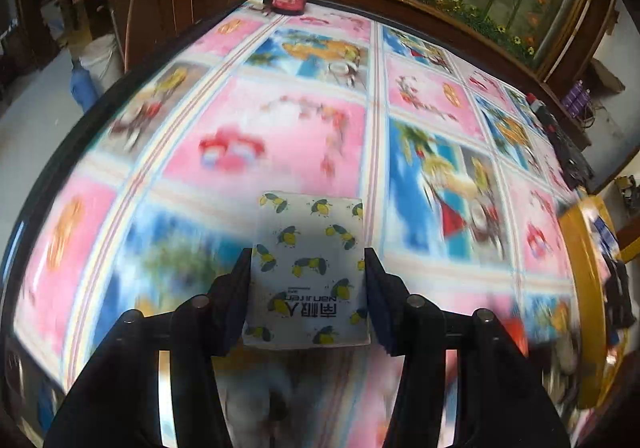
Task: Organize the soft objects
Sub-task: 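Grasp the blue sock with red mesh bag with the right tool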
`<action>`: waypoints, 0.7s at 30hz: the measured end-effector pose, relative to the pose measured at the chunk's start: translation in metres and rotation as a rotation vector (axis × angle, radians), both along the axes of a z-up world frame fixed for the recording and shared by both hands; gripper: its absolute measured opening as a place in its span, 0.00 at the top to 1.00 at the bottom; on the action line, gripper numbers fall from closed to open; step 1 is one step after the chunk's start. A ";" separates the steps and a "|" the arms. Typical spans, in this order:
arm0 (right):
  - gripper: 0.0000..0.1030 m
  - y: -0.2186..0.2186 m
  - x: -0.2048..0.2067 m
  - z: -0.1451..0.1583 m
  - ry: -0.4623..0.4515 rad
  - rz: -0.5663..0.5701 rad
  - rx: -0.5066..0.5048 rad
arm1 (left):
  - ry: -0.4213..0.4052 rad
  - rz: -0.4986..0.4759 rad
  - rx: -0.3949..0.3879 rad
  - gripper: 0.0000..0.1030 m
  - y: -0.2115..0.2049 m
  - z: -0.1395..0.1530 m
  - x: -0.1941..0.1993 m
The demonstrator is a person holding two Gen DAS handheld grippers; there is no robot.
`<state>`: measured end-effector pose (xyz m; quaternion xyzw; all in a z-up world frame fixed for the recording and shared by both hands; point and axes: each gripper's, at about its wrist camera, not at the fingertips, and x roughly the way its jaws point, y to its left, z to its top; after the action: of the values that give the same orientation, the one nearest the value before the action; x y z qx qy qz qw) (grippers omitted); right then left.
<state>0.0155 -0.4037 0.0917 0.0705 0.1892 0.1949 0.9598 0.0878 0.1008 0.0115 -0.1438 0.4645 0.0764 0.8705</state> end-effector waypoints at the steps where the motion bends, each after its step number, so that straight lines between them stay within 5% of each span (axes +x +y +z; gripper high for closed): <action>1: 0.14 0.000 0.000 0.000 0.000 0.027 0.011 | -0.009 -0.008 0.003 0.52 -0.003 -0.001 -0.012; 6: 0.12 0.013 -0.001 0.001 0.072 0.198 0.082 | -0.076 0.005 0.106 0.51 -0.008 -0.005 -0.034; 9: 0.12 0.037 -0.012 0.021 0.132 0.297 0.112 | -0.095 0.006 0.100 0.51 -0.003 -0.006 -0.032; 12: 0.04 0.077 -0.021 0.050 0.177 0.348 0.029 | -0.106 0.009 0.099 0.51 0.002 -0.007 -0.034; 17: 0.04 0.162 0.022 0.066 0.393 0.336 -0.159 | -0.111 0.049 0.093 0.51 0.016 -0.006 -0.043; 21: 0.21 0.211 0.081 0.038 0.651 0.336 -0.275 | -0.114 0.118 0.072 0.51 0.032 -0.006 -0.049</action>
<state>0.0967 -0.1927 0.1295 -0.0325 0.5169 0.2899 0.8048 0.0388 0.1329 0.0052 -0.1439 0.4021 0.1360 0.8939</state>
